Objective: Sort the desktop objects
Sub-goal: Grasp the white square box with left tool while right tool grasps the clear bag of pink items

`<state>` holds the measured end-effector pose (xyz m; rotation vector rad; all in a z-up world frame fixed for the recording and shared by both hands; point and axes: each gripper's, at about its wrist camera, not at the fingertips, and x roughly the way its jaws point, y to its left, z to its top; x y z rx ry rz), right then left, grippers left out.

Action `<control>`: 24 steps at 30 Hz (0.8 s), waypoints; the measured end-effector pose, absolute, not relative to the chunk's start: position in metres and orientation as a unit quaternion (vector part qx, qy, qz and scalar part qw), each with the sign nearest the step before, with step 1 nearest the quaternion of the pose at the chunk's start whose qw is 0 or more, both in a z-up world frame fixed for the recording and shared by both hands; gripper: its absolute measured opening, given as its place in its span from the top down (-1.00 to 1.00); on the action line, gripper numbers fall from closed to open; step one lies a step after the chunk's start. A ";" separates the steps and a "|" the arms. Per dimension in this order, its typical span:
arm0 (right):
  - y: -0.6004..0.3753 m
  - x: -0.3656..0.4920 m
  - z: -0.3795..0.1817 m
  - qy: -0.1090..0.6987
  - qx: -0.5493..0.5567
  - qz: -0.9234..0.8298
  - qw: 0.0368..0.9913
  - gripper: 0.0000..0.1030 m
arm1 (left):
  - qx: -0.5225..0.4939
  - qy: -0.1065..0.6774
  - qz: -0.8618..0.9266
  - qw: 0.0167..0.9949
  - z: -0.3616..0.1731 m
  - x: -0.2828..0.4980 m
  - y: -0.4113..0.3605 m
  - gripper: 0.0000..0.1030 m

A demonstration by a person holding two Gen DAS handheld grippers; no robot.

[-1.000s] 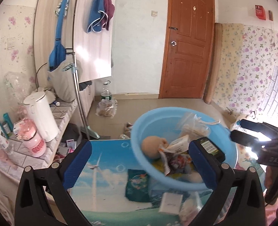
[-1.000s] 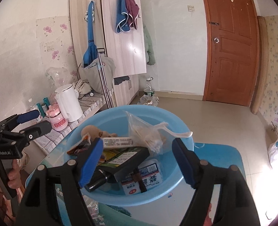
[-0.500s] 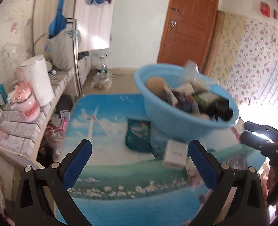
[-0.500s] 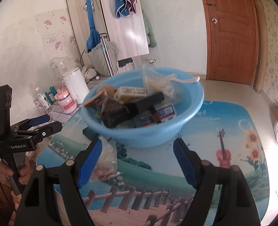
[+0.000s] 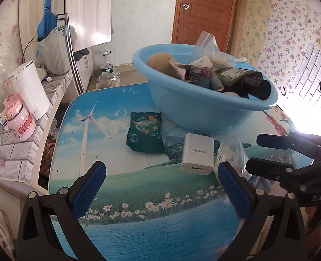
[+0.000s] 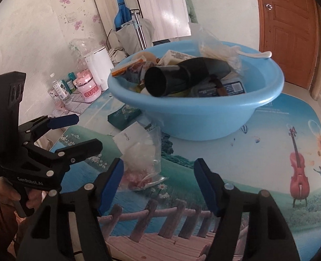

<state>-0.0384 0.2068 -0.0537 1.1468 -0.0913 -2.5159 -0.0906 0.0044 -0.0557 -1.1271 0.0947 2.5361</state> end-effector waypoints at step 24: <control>0.242 -0.044 -0.050 -0.062 0.408 -0.888 0.203 0.85 | -0.423 0.063 0.879 0.210 -0.082 -0.110 0.054 -0.16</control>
